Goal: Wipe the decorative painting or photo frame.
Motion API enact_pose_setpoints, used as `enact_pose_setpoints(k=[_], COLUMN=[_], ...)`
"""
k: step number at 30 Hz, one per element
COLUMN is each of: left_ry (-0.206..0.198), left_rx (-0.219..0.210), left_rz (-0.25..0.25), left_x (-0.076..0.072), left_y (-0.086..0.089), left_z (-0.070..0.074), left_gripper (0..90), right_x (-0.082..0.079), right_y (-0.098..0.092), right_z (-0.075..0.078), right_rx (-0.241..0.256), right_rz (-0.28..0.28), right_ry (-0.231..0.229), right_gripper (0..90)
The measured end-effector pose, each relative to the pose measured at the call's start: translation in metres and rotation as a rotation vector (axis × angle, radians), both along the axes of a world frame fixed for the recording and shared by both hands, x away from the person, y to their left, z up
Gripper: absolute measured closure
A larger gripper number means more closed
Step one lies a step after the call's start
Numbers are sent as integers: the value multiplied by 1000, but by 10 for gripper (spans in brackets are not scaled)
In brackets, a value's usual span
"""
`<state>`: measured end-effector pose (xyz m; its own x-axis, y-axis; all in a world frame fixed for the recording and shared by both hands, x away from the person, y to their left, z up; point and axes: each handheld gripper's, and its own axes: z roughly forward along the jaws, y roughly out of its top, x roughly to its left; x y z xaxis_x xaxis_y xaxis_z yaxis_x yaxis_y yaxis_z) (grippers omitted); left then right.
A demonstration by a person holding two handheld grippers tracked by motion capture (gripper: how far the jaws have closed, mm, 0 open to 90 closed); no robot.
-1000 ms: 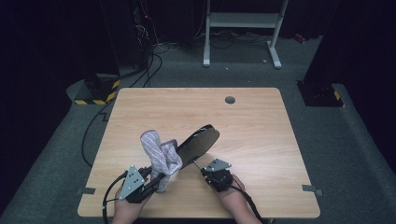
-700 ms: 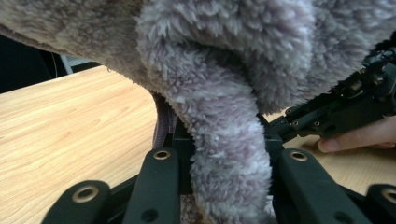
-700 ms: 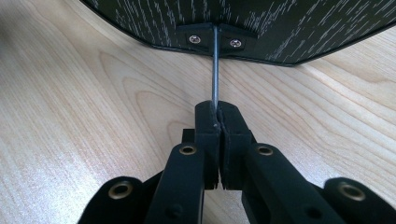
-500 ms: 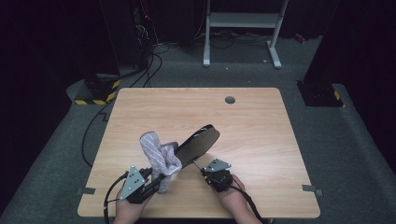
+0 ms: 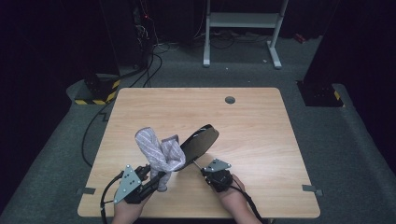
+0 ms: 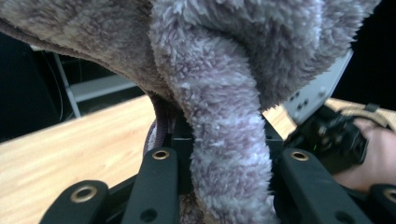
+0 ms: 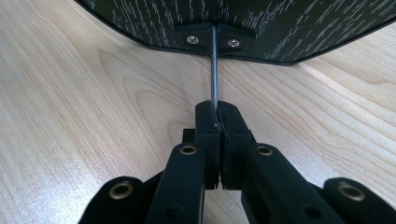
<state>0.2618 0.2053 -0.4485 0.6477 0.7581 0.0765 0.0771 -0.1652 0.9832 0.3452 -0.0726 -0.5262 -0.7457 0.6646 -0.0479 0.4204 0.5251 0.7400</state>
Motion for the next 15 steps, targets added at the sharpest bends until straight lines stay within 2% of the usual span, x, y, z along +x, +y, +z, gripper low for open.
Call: enact_pose_setpoints(k=[8, 12, 15], left_ry=[100, 110, 94], left_rx=[58, 55, 39], left_rz=[11, 11, 9], left_x=[14, 13, 10], left_y=[0, -1, -1], left_z=[-32, -32, -26], left_gripper=[691, 690, 688], right_x=[0, 0, 0], right_y=[0, 0, 0], right_z=[0, 0, 0], right_rx=[0, 0, 1], right_rz=[2, 3, 2], right_ry=[1, -1, 2], right_gripper=[883, 884, 883])
